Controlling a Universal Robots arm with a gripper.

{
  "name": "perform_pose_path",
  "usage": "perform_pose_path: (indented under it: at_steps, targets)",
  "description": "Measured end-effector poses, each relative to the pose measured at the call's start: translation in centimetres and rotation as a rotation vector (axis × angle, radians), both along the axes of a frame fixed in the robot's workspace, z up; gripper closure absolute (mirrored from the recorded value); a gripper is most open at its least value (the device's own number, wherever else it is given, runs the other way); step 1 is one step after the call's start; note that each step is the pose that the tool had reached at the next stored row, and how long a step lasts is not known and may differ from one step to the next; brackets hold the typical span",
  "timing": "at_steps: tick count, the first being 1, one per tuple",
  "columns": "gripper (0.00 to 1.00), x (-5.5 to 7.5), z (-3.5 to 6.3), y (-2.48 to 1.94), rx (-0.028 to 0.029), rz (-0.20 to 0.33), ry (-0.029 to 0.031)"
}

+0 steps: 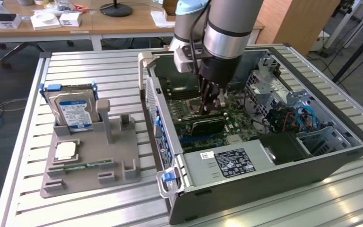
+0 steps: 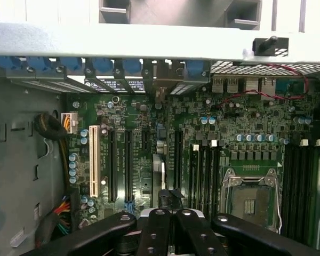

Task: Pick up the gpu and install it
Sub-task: 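Press down on the gpu until it lock into place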

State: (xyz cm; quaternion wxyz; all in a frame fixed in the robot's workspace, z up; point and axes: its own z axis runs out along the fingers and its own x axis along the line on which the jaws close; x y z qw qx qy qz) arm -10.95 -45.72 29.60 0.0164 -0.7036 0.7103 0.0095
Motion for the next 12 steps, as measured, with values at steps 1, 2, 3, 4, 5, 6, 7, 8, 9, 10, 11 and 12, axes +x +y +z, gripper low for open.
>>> perform_pose_path:
  at_steps: [1, 2, 3, 4, 5, 6, 7, 8, 9, 10, 11, 12]
  targets:
    - [0.9, 0.0, -0.14, 0.0, 0.0, 0.0, 0.0001]
    - [0.9, 0.0, -0.26, 0.0, -0.0001, 0.0, 0.0001]
    - [0.9, 0.0, -0.38, 0.0, 0.0, 0.0, 0.0]
    - [0.9, 0.0, -0.5, 0.0, 0.0, 0.0, 0.0]
    - [0.9, 0.0, -0.62, 0.0, 0.0001, 0.0, 0.0]
    - [0.9, 0.0, -0.73, 0.0, 0.0001, 0.0, -0.0001]
    - [0.9, 0.0, -0.85, 0.0, 0.0, 0.0, -0.0001]
    - [0.9, 0.0, -0.97, 0.0, 0.0, 0.0, 0.0]
    - [0.9, 0.0, -1.07, 0.0, 0.0, 0.0, 0.0]
    - [0.9, 0.0, -1.17, 0.0, 0.0, 0.0, 0.0]
    - [0.9, 0.0, -1.27, 0.0, 0.0001, 0.0, -0.0001]
    - [0.9, 0.0, -1.38, 0.0, 0.0, 0.0, 0.0]
